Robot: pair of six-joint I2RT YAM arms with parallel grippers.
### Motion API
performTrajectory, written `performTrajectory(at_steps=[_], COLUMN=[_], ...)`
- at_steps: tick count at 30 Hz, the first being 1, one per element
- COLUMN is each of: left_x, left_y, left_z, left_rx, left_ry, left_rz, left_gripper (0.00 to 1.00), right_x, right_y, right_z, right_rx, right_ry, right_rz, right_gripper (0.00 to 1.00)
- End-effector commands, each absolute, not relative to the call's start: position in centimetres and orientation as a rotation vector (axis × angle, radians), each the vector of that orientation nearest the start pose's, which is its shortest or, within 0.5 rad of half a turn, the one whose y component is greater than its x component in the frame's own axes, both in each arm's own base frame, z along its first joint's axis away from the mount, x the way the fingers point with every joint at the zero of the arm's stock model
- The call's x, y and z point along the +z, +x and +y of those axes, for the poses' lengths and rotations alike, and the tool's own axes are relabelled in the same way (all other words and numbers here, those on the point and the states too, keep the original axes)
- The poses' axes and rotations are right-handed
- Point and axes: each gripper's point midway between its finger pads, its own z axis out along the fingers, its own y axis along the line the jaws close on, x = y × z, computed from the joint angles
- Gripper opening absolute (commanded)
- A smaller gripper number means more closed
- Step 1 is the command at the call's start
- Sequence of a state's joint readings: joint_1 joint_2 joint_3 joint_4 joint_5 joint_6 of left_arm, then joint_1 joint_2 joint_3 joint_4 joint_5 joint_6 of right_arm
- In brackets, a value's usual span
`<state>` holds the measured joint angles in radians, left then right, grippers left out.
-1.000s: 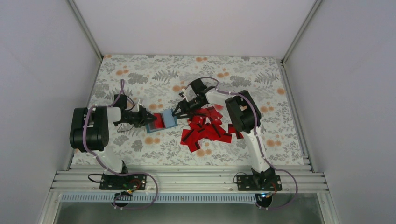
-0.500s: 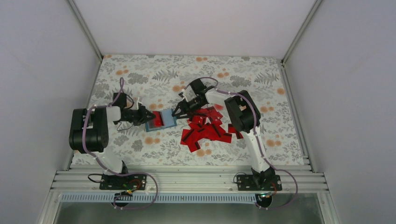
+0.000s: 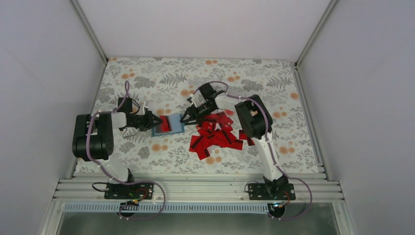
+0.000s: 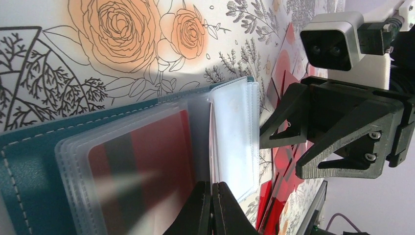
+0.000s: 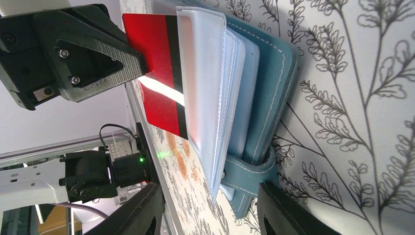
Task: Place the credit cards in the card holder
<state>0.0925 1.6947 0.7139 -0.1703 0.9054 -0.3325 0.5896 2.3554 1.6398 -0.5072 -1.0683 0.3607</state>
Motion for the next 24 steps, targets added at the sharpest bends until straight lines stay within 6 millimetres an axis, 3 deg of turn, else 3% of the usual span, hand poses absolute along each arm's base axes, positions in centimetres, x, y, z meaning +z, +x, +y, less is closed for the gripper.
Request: performTrajectory(at_steps=[1, 24], left_x=[3.9, 2.3], left_y=[32.3, 32.0], left_z=[-10.9, -11.8], left_rx=[-1.319, -1.430], left_ry=[-0.227, -0.234], left_rz=[2.523, 2.552], left_gripper=[0.02, 0.02], right_x=[0.1, -1.3], right_y=[30.6, 31.2], right_z=[38.8, 38.9], right_rx=[1.643, 1.592], right_ry=[-0.574, -0.505], right_rz=[2.928, 2.963], right_gripper=[0.50, 0.18])
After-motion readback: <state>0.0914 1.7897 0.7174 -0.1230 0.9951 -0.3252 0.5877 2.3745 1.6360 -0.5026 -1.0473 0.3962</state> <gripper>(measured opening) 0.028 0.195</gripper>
